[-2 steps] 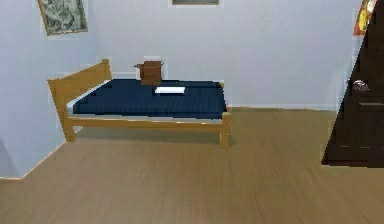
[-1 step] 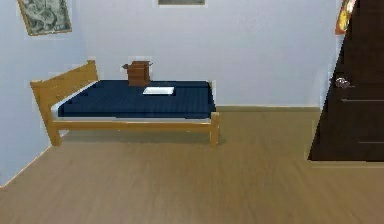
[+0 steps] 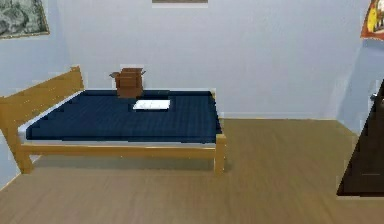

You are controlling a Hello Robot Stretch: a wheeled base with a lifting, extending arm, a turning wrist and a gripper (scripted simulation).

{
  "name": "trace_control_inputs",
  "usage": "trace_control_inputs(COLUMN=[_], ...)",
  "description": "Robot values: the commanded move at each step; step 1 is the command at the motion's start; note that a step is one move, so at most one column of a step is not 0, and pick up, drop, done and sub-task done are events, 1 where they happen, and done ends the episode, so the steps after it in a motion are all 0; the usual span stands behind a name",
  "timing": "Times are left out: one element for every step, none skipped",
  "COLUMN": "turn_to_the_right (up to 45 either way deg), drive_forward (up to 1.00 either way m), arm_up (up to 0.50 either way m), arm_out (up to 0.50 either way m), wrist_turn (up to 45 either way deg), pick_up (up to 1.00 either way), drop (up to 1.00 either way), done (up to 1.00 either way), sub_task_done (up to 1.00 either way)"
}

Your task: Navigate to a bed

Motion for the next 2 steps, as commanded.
trace_control_inputs(turn_to_the_right=[21.0, 0.0], drive_forward=[0.0, 0.85], arm_up=[0.0, 0.0], arm_out=[0.0, 0.0], wrist_turn=[0.0, 0.0], pick_up=[0.0, 0.0], drop=[0.0, 0.0], done=[0.0, 0.0], sub_task_done=[0.0, 0.0])
